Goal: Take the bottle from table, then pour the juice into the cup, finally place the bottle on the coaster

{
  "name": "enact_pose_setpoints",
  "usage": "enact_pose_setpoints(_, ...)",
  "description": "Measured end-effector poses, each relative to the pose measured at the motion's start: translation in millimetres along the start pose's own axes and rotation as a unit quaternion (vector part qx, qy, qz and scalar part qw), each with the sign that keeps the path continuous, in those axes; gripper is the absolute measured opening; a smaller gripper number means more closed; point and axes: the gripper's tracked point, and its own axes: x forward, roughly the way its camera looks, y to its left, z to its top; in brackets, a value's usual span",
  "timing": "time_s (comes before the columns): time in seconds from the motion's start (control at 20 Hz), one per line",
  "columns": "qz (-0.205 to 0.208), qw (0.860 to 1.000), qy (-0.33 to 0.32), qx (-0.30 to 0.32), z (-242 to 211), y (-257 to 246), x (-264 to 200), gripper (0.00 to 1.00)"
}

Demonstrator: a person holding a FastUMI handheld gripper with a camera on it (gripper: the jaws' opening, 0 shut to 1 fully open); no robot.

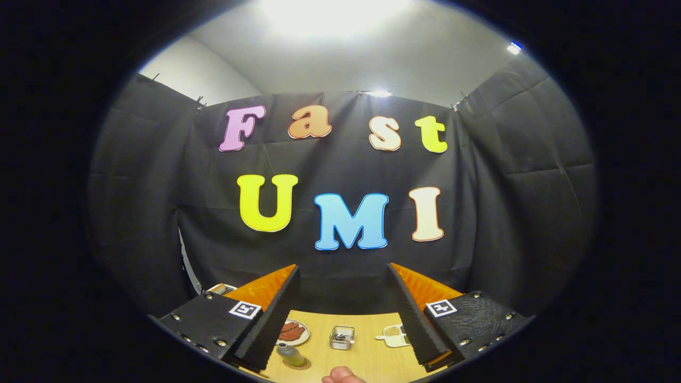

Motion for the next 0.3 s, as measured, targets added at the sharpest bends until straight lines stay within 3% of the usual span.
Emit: enact_pose_setpoints(0.3, 0.004, 1.000, 0.009, 0.011, -13.4, -16.2, 0.7, 0.97)
